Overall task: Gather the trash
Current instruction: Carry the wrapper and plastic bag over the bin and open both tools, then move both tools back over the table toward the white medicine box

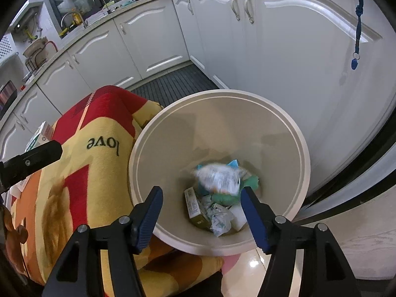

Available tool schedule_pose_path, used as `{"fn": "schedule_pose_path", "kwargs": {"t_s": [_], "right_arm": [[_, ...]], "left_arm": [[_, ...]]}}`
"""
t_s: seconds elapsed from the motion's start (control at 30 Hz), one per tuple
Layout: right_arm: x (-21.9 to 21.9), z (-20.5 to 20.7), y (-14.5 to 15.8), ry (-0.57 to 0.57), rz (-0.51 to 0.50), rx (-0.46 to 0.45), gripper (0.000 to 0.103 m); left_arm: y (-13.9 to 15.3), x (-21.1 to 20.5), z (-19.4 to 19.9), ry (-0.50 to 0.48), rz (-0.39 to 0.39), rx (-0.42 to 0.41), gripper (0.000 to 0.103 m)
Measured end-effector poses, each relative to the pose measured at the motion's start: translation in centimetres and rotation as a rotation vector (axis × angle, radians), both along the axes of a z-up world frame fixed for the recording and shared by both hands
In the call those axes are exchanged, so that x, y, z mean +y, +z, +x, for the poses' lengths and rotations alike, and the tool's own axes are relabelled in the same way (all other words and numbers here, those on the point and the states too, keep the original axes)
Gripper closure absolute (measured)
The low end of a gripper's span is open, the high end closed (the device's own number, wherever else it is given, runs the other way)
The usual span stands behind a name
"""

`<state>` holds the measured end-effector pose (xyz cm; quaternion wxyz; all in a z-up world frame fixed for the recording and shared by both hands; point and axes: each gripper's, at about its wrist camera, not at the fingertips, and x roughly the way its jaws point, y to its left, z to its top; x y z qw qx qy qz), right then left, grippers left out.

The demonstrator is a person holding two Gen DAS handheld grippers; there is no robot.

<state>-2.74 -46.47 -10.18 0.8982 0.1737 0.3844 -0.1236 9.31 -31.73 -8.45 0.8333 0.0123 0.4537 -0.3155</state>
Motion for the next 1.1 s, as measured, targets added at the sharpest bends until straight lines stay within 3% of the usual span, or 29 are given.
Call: {"fn": "schedule_pose_path", "kwargs": {"t_s": [0.77, 1.1], "right_arm": [[3.9, -0.9, 2.1, 0.061, -0.039, -0.028, 0.038], [6.3, -0.6, 3.1, 0.106, -0.057, -0.04, 0.036]], "left_arm": [[1.1, 5.1, -0.9, 0.084, 0.019, -0.073, 0.042], [1.1, 8.4, -1.1, 0.132, 0.02, -0.068, 0.042]]}}
